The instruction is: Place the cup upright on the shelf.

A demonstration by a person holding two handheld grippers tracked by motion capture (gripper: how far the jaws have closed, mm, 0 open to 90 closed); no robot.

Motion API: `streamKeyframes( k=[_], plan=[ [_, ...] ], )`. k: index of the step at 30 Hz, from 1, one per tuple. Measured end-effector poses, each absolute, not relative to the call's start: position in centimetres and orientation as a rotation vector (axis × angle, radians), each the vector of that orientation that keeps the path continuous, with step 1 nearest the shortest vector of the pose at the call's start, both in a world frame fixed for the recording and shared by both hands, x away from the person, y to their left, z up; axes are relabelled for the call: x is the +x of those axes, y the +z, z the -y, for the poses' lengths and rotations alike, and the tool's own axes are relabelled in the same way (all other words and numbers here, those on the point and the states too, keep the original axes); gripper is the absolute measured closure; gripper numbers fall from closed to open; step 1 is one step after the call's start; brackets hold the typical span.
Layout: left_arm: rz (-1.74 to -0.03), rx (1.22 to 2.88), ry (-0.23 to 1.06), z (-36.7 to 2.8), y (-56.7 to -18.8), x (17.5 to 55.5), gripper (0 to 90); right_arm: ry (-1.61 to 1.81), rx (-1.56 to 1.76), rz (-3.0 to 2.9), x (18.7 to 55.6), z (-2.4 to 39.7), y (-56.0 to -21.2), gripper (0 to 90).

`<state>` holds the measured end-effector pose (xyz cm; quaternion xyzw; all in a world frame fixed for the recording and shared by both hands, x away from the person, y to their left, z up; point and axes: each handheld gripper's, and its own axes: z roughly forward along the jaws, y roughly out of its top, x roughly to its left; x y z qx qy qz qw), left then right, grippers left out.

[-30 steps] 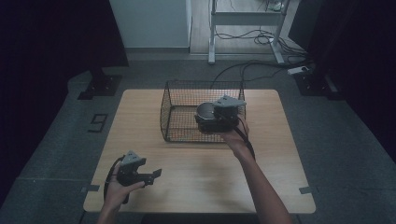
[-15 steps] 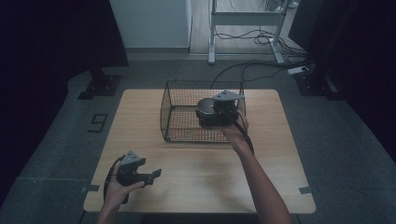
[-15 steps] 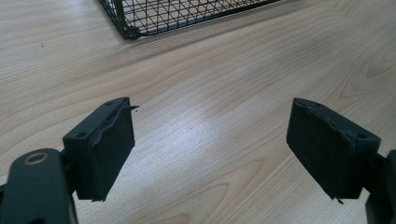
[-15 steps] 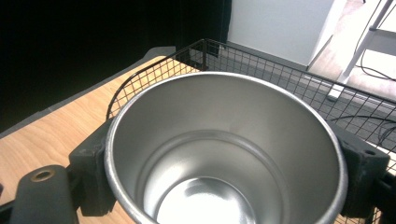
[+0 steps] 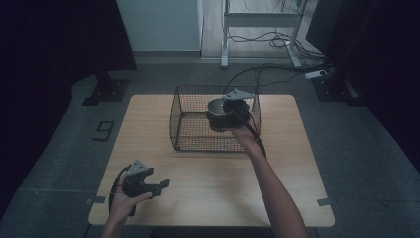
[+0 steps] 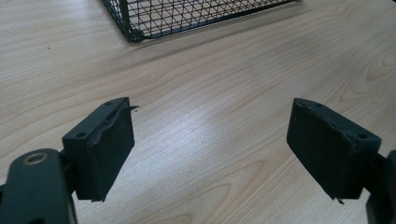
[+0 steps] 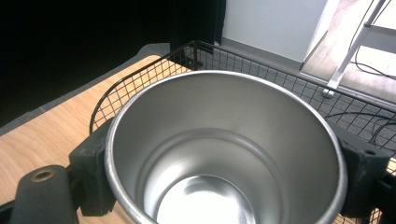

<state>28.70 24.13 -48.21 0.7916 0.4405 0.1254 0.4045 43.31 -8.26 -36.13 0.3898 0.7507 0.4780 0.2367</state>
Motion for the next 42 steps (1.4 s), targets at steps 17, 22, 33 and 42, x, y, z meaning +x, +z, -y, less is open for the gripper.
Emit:
streamKeyframes(
  k=[17, 22, 33, 42],
  plan=[
    [-1.107, 1.987, 0.325, -24.2, -48.0, 28.6, 15.3, 1.249, 1.105, -2.067, 46.0, 7.5, -36.9, 14.3],
    [-1.100, 1.996, 0.322, -24.1, -48.1, 28.6, 15.3, 1.258, 1.118, -2.055, 47.1, 7.8, -37.3, 14.3],
    [-1.100, 1.996, 0.320, -24.0, -48.1, 28.6, 15.4, 1.251, 1.135, -2.053, 48.5, 7.8, -37.6, 14.3],
    [-1.100, 1.996, 0.318, -24.1, -48.1, 28.6, 15.4, 1.226, 1.188, -2.047, 50.0, 8.3, -38.6, 14.3]
  ],
)
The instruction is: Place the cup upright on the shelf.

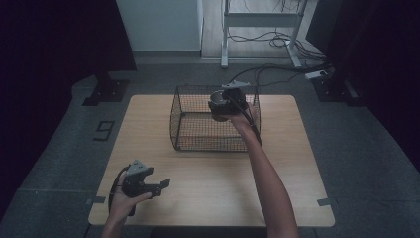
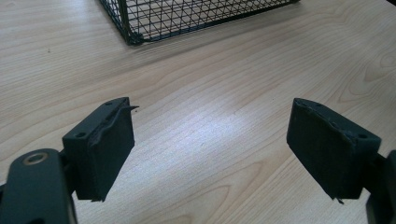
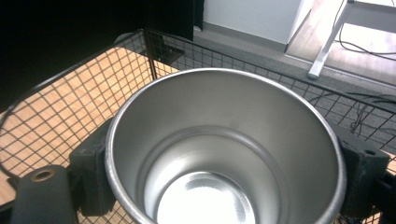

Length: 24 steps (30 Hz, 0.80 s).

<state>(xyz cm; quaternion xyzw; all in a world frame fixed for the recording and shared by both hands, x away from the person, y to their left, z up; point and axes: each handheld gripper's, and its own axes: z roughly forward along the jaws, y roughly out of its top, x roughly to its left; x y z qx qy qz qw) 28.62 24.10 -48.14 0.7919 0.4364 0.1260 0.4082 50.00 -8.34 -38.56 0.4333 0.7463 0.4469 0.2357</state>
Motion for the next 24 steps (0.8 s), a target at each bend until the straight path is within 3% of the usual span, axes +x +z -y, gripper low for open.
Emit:
streamKeyframes(
  k=[24],
  plan=[
    [-1.095, 1.987, 0.321, -24.4, -48.1, 28.6, 15.7, 1.151, 1.274, -2.062, 52.9, 8.1, -41.9, 14.2]
  ],
)
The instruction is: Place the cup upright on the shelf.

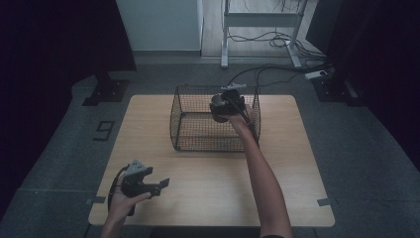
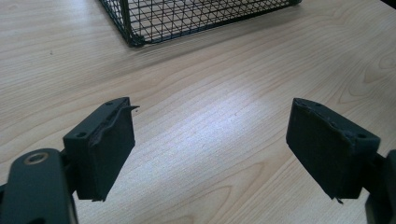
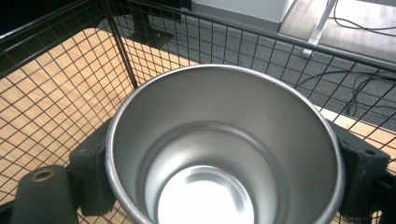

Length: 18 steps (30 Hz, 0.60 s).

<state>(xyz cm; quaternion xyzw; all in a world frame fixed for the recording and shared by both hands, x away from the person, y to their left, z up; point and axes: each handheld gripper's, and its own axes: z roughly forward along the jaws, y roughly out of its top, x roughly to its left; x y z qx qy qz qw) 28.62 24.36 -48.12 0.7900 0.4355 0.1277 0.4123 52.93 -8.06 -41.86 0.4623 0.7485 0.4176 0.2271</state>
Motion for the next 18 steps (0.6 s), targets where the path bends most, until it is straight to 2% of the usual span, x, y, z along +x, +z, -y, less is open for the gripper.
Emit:
streamKeyframes(
  k=[18],
  plan=[
    [-1.094, 1.985, 0.318, -24.4, -48.1, 28.6, 15.7, 1.089, 1.313, -2.096, 54.1, 7.7, -44.0, 14.2]
  ],
)
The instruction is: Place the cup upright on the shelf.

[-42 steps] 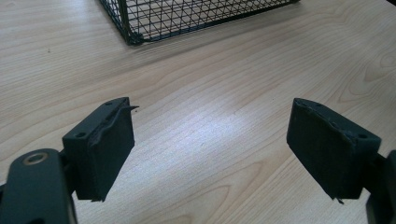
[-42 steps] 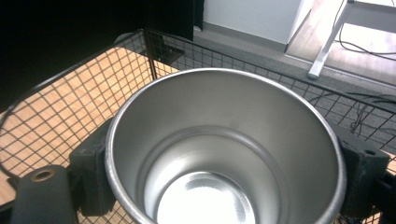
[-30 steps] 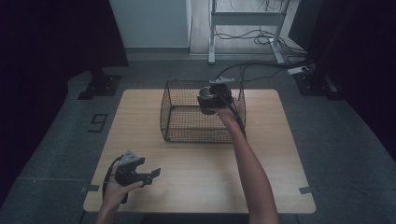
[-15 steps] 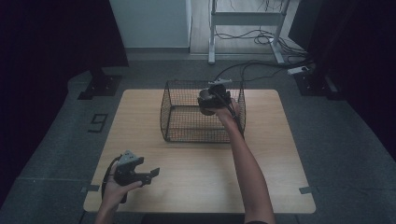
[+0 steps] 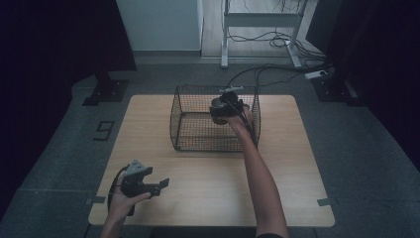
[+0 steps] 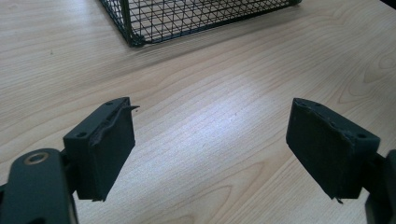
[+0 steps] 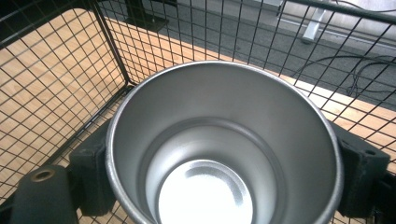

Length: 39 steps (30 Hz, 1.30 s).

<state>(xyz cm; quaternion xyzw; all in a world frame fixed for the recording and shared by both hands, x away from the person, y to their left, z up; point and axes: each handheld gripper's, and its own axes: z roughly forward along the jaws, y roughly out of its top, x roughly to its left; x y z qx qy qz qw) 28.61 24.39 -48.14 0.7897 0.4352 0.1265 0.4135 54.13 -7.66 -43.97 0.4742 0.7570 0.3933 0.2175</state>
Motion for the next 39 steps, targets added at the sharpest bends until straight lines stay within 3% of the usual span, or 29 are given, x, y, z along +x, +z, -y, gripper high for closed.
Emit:
streamKeyframes(
  k=[39],
  plan=[
    [-1.096, 1.986, 0.319, -24.6, -48.1, 28.6, 15.7, 0.919, 1.367, -2.186, 56.2, 6.8, -46.7, 14.2]
  ],
)
